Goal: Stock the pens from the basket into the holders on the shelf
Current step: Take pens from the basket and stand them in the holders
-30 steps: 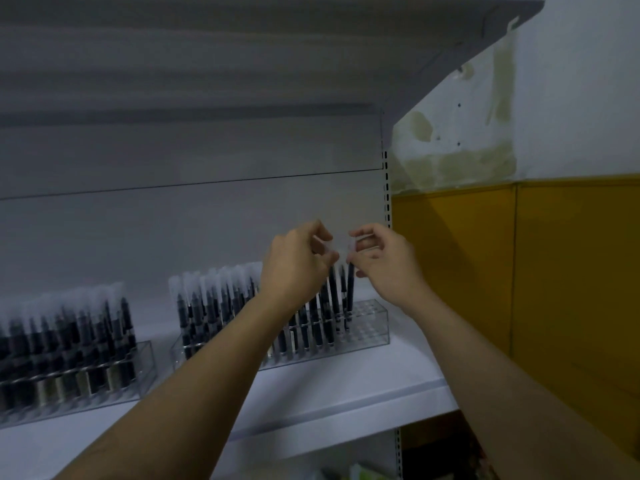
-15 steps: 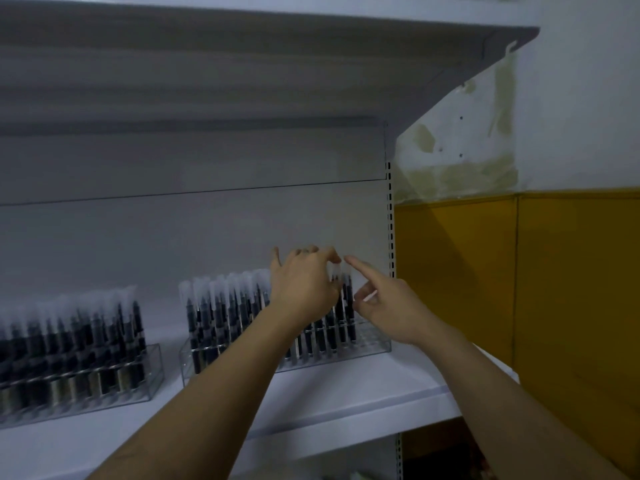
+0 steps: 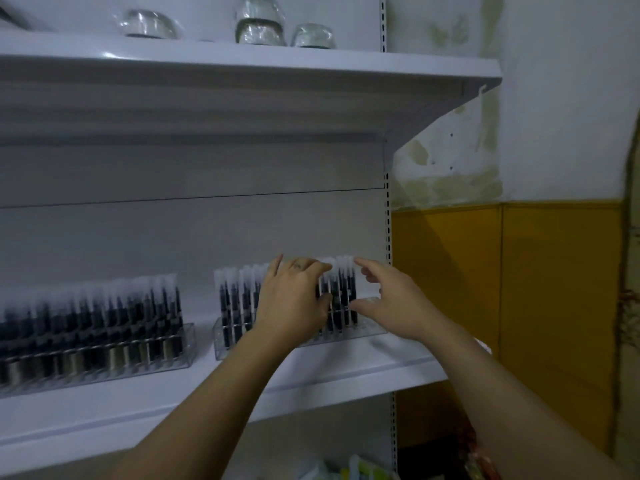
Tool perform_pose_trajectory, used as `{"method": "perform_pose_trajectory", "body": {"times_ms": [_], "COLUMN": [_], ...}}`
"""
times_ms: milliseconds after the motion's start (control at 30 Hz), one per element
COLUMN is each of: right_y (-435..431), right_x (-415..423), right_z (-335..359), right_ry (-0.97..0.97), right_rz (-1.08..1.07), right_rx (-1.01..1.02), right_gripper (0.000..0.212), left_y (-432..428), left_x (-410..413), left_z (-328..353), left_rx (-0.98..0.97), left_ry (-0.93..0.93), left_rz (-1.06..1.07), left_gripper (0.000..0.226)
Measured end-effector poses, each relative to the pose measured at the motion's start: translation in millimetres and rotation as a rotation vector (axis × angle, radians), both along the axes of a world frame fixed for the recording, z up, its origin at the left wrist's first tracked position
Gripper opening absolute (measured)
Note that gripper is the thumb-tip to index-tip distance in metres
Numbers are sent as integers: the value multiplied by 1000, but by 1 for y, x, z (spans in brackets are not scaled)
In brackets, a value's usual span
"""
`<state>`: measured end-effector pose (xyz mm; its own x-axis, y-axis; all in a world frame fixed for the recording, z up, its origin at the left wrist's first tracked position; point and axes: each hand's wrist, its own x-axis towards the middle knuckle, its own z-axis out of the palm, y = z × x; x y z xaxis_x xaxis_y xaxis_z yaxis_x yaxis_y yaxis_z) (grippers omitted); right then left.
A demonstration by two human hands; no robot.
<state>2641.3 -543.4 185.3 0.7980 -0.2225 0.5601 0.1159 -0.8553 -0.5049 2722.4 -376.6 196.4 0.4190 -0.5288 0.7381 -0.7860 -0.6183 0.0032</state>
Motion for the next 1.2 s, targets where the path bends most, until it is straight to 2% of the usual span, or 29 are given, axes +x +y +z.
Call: {"method": "perform_pose_trajectory", "body": {"times_ms": [233, 367, 700, 833, 1200], "right_y": [56, 91, 159, 182, 222], "right_x": [-21, -31, -45, -45, -42], "right_z": [-25, -48, -128, -175, -315], "right_ry": [-63, -20, 25, 159, 537], "right_rz": [63, 133, 156, 198, 271], "right_rx": [14, 39, -191, -161, -71], "right_gripper": [67, 69, 57, 59, 63], "left_y": [54, 94, 186, 210, 244], "left_x": [-34, -47, -71, -78, -87], "left_z": [-28, -54, -135, -177, -314], "left_rx": [-58, -58, 6, 71, 234], "left_ry": [-21, 26, 153, 223, 567], "left_rz": [-33, -12, 132, 198, 300], "left_gripper": [46, 47, 51, 53, 57]}}
